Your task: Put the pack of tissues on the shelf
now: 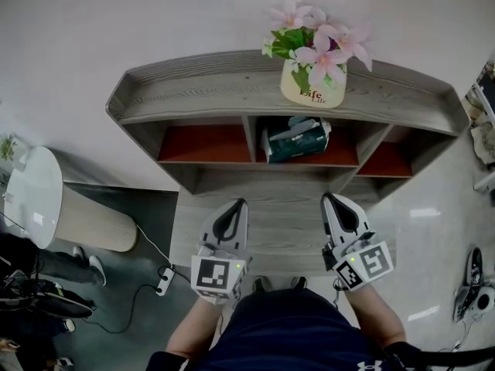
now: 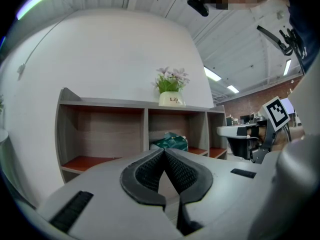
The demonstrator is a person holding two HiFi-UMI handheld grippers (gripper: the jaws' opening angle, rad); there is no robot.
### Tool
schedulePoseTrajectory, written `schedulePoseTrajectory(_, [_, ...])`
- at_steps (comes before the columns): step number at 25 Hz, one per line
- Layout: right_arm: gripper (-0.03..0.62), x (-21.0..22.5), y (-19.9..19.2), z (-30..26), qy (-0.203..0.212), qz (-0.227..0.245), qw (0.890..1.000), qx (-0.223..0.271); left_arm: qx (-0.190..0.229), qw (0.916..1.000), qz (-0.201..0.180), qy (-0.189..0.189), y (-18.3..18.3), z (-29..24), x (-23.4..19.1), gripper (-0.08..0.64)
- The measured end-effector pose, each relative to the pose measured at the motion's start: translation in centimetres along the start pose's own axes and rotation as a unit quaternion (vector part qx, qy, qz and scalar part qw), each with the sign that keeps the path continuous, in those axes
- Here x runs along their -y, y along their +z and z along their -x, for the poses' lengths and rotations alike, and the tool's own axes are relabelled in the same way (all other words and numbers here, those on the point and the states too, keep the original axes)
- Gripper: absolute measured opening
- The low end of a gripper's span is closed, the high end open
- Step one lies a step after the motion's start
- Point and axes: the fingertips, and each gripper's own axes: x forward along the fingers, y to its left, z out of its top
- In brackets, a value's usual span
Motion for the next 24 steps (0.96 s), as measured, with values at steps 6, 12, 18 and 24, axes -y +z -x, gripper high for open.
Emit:
schedulePoseTrajectory(6, [0.003, -0.33, 0.22, -0.24, 0.004, 0.005, 1.0, 0.003, -0.007, 0.9999, -0.007, -0.005, -0.22, -0.04, -0.03, 0.015])
schedulePoseTrajectory(12, [0.003, -0.36, 0.27, -0.24, 0.004, 0.002, 1.0, 0.004, -0.006, 0.9999, -0.007, -0.008, -0.53, 0.04, 0.1, 0.015])
schedulePoseTrajectory(18, [0.004, -0.38, 0.33, -0.16, 0.004, -0.001, 1.0, 0.006, -0.004, 1.0, -0.006, -0.007, -0.45, 0.16, 0.16, 0.015])
schedulePoseTrajectory(24, [0.003, -0.31, 0.45, 0.01, 0.004, -0.002, 1.0, 0.007, -0.009, 0.9999, -0.011, -0.01, -0.75, 0.2, 0.44, 0.015])
